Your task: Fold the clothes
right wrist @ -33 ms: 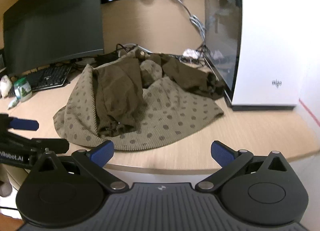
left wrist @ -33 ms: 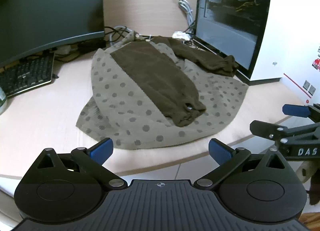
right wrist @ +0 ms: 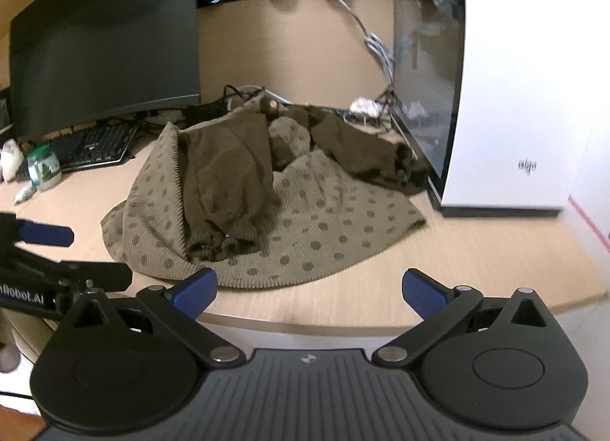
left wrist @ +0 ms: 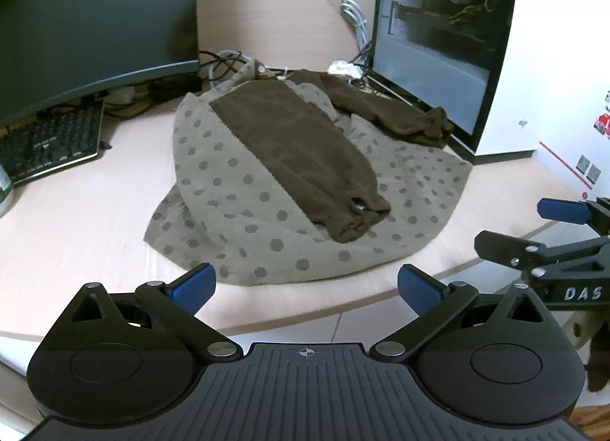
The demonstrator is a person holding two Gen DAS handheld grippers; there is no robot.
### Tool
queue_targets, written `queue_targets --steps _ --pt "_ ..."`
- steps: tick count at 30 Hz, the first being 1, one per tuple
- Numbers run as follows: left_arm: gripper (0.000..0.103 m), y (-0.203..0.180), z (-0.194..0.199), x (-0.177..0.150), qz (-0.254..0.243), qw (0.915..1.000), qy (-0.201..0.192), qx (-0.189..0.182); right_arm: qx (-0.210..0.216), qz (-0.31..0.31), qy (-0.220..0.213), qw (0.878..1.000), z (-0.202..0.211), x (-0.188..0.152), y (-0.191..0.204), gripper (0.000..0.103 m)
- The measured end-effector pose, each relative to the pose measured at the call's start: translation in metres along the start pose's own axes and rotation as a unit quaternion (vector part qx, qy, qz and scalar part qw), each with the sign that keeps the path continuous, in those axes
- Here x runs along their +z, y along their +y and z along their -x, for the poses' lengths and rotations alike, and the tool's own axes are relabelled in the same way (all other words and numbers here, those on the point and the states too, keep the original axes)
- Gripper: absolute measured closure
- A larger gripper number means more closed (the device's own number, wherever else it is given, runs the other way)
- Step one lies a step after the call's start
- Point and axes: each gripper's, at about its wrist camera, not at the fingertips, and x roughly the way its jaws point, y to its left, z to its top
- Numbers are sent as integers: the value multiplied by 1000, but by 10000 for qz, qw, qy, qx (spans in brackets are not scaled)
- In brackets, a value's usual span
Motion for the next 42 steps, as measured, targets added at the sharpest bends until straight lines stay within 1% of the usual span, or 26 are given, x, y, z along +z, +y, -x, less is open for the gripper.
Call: queue_targets --steps 3,5,6,9,13,16,20,25,42 --pt "0 -4 -4 3 30 10000 -24 -28 94 -220 129 9996 -3 -1 -4 0" --pt "0 -2 1 2 177 9996 -198 -124 157 -367 216 9990 -6 -1 -7 0" --pt "0 -1 5 1 233 9994 -222 -141 189 -441 259 9985 -7 -1 -9 0" --pt "0 -3 13 1 279 9994 -198 -111 263 -597 376 9972 -9 -2 -9 0" --pt "0 -1 13 -1 357 9993 -123 -61 283 -435 187 9985 0 1 -4 0" --pt "0 0 13 -1 405 9992 -58 -40 348 -390 212 9984 -4 4 -7 0" --pt "0 -1 13 -1 429 9991 -17 -17 362 -312 145 9988 -6 -2 -5 0" --pt "0 -2 11 -2 428 9991 47 -31 282 -439 145 9985 -7 -2 -8 0" --pt "0 -5 6 -3 401 9989 228 -15 251 -316 257 9989 -11 -4 -6 0"
